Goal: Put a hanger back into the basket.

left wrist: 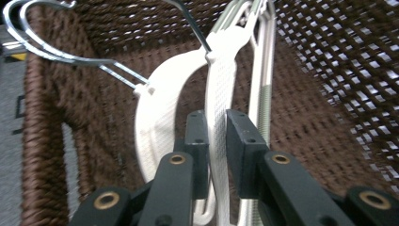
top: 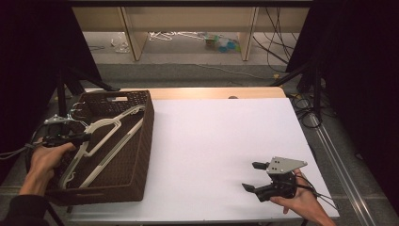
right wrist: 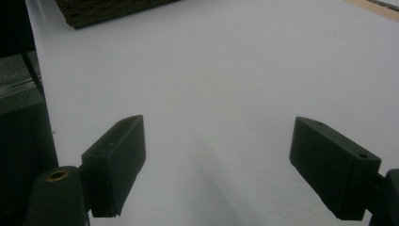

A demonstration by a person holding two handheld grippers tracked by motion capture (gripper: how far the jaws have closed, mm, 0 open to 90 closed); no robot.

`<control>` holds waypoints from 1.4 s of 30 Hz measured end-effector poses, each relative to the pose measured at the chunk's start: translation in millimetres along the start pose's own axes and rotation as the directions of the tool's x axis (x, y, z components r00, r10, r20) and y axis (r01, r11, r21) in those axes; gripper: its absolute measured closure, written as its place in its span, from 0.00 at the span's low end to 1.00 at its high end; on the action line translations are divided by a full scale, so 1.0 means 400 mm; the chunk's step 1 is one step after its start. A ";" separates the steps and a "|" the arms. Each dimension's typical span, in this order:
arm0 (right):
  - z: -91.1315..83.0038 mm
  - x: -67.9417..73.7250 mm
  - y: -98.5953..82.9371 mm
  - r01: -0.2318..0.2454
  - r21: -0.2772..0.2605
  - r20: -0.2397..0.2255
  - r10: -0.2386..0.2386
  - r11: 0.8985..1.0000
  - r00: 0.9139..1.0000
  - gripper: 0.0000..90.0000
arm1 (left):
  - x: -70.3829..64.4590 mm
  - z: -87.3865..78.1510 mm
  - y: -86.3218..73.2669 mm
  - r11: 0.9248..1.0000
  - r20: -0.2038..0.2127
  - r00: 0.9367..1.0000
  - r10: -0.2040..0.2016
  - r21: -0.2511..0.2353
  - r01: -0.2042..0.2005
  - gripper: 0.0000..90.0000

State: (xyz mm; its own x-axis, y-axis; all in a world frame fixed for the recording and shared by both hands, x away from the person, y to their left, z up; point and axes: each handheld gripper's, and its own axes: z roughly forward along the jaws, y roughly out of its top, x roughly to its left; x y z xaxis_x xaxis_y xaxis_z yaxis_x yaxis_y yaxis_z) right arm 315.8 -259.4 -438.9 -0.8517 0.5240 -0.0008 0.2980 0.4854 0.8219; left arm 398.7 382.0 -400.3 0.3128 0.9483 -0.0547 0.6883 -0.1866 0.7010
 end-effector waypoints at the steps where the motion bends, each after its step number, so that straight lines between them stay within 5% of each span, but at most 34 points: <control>1: 0.001 0.000 0.000 0.003 0.002 -0.004 -0.003 1.000 1.000 0.22 | -0.003 0.004 -0.002 0.999 -0.002 1.000 -0.030 -0.019 0.030 0.87; 6: 0.000 0.002 0.000 0.001 -0.001 0.001 -0.001 1.000 1.000 0.22 | 0.004 0.000 -0.009 0.997 -0.021 0.998 -0.067 -0.035 0.066 0.83; 8: 0.000 0.000 -0.001 0.000 -0.005 0.004 0.000 1.000 1.000 0.22 | 0.007 -0.006 -0.012 0.998 -0.044 0.998 -0.051 -0.025 0.050 0.80; 12: 0.001 0.002 0.000 -0.002 -0.001 0.000 0.002 1.000 1.000 0.22 | -0.003 -0.009 -0.018 0.992 -0.031 0.996 -0.089 -0.088 0.086 0.76; 13: 0.002 0.002 0.000 0.000 -0.001 -0.002 0.000 1.000 1.000 0.22 | -0.002 -0.017 -0.018 0.996 -0.041 0.997 -0.060 -0.067 0.057 0.73; 15: 0.003 0.003 -0.001 0.000 -0.001 0.006 0.000 1.000 1.000 0.22 | -0.030 -0.015 -0.023 0.980 -0.009 0.994 -0.111 -0.169 0.108 0.69; 19: 0.003 0.004 -0.002 -0.003 -0.005 0.007 0.003 1.000 1.000 0.22 | -0.060 -0.017 -0.029 0.970 -0.004 0.994 -0.106 -0.221 0.102 0.61; 24: 0.000 0.005 -0.002 -0.003 -0.007 0.010 0.004 1.000 1.000 0.22 | -0.110 -0.026 -0.034 0.952 0.049 0.996 -0.079 -0.292 0.090 0.52; 31: -0.001 0.007 -0.002 -0.008 -0.013 0.015 0.008 1.000 1.000 0.22 | -0.179 -0.023 -0.035 0.943 0.095 0.995 0.005 -0.330 0.027 0.45; 32: -0.001 0.007 -0.001 -0.007 -0.015 0.016 0.007 1.000 1.000 0.22 | -0.191 -0.022 -0.034 0.937 0.107 0.994 0.009 -0.348 0.029 0.44; 42: -0.006 0.011 -0.001 -0.024 -0.027 0.030 0.025 0.999 0.999 0.22 | -0.297 -0.041 -0.018 0.919 0.180 0.978 0.103 -0.393 -0.024 0.35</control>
State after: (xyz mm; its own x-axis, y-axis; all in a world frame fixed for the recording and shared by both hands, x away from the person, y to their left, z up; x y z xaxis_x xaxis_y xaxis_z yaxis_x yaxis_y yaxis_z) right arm 310.9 -259.0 -438.0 -0.8309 0.5564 0.0027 0.3065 0.4536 0.8369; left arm 345.8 274.9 -387.4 0.4944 0.8623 -0.1094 0.3678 -0.0935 0.9252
